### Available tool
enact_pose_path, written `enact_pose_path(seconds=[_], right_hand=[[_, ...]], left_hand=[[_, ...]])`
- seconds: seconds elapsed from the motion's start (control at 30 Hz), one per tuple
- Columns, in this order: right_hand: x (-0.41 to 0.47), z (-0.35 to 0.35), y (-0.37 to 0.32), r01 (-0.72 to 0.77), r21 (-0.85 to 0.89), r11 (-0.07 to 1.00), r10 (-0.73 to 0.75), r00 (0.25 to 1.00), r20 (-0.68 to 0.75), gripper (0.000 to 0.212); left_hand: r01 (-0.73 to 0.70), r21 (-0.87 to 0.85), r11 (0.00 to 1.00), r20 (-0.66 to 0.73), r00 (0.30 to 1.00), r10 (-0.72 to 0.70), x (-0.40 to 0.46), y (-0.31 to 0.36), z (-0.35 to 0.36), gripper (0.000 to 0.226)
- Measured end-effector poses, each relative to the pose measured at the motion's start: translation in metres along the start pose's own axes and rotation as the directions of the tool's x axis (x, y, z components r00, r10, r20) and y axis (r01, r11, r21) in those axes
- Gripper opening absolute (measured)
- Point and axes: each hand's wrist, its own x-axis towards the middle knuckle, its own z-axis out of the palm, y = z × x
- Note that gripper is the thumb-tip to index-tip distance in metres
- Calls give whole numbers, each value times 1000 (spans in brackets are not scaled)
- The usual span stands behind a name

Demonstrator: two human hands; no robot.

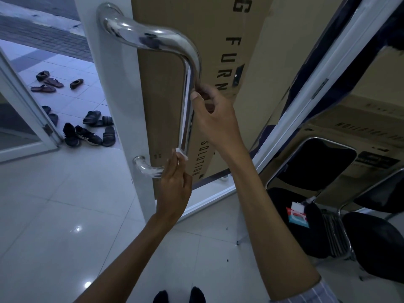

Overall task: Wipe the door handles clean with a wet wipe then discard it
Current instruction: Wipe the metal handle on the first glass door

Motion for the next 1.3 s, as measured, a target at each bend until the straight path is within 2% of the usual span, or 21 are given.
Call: enact_pose_path(seconds=[0.17, 0.37, 0.47, 0.6, 0.67, 0.77, 0.83, 0.9, 1.07, 1.2, 1.3], right_hand=[[-2, 6, 1, 12, 30, 999, -12, 1000, -15, 28], [-4, 11, 0, 28, 39, 999, -26, 998, -50, 23], [-4, 12, -1, 38, 39, 999, -35, 997, -61, 19], [-5, 10, -2, 43, 37, 998, -41, 998, -57, 20], [-5, 9, -3, 50, 44, 998, -47, 997, -63, 18], [-5, 10, -4, 64, 36, 997, -61, 996, -69, 22], [-5, 11, -6, 74, 25, 997, -72, 995, -73, 17], [-5, 13, -7, 78, 9, 997, -77, 994, -76, 11], [-4, 15, -5, 55, 4, 998, -54, 995, -85, 19], [-5, 18, -6, 44, -1, 999, -44, 994, -105, 23], [-5, 17, -7, 47, -1, 999, -46, 994, -100, 16]], left_hand=[[59, -29, 998, 11, 998, -59, 10, 8, -3, 56], [-15, 111, 994, 57, 998, 9, 6, -10, -11, 42], [-114, 215, 970, 138, 987, 86, 0, -23, -17, 47], [-318, 372, 872, 240, 941, 240, -1, -34, -39, 59], [-371, 413, 832, 277, 921, 273, -2, -44, -48, 59], [-386, 442, 810, 282, 917, 283, 2, -49, -45, 44], [-435, 446, 783, 312, 895, 319, 7, -41, -37, 21], [-452, 445, 773, 334, 885, 325, 12, -37, -32, 11], [-370, 451, 812, 304, 919, 250, 9, -50, -51, 45], [-403, 453, 795, 335, 904, 267, 13, -38, -41, 37], [-458, 439, 773, 351, 880, 321, 4, -43, -35, 47]])
